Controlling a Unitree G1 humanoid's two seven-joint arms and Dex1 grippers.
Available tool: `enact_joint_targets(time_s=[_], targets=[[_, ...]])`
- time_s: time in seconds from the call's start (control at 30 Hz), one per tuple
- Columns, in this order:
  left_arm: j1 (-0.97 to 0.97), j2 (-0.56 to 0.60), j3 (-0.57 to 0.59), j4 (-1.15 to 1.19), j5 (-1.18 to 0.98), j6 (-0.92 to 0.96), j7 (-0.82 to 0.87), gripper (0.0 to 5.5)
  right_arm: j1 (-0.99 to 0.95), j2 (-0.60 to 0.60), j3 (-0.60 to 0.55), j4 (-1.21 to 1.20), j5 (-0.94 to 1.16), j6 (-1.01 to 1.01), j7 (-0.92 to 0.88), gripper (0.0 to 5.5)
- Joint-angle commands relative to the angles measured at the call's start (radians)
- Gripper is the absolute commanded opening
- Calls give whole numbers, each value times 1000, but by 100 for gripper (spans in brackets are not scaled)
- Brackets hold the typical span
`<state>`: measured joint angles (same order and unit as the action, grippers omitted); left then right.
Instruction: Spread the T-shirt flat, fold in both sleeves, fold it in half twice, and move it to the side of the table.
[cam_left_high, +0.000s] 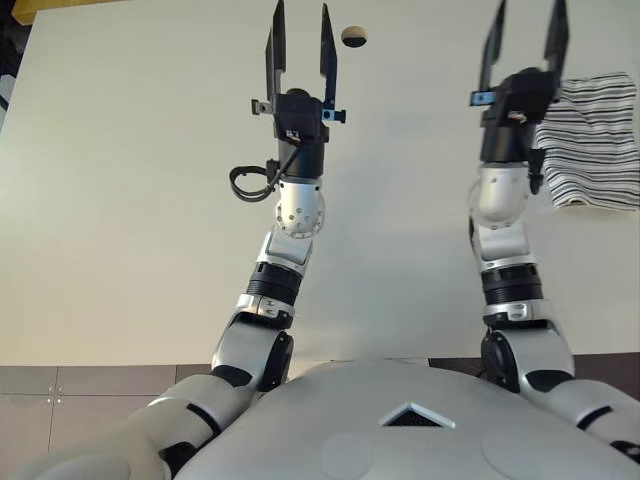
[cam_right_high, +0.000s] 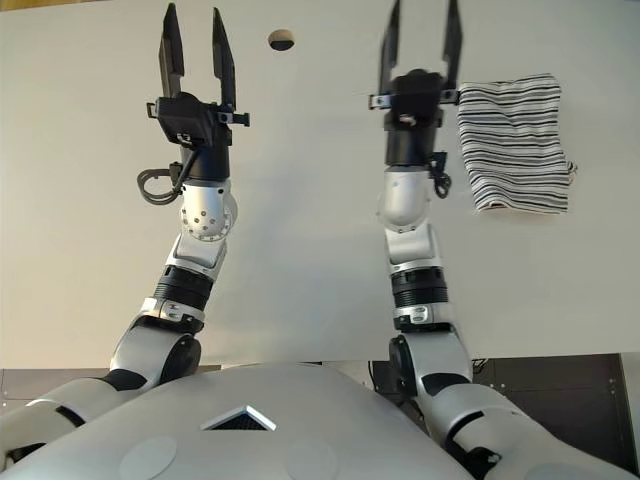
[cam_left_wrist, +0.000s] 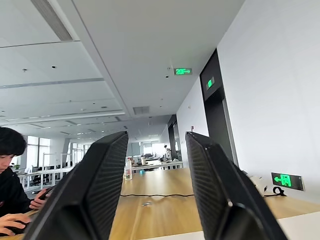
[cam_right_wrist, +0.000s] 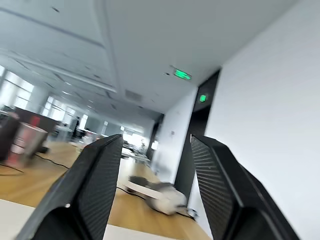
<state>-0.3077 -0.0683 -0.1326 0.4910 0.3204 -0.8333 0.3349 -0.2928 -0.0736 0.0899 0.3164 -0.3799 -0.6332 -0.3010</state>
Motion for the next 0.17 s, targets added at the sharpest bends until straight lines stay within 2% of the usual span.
enact_joint_targets(time_s=[0.03, 0.07, 0.17], targets=[[1, -7, 6, 128, 11, 1, 35, 212, 61, 4, 41, 61, -62, 11, -27, 248], [-6, -2, 4, 149, 14, -7, 34, 212, 72, -1, 41, 84, -72, 2, -43, 248], [-28, 3, 9, 173, 34, -50, 65, 262, 78, -13, 51, 147, -74, -60, -66, 300]])
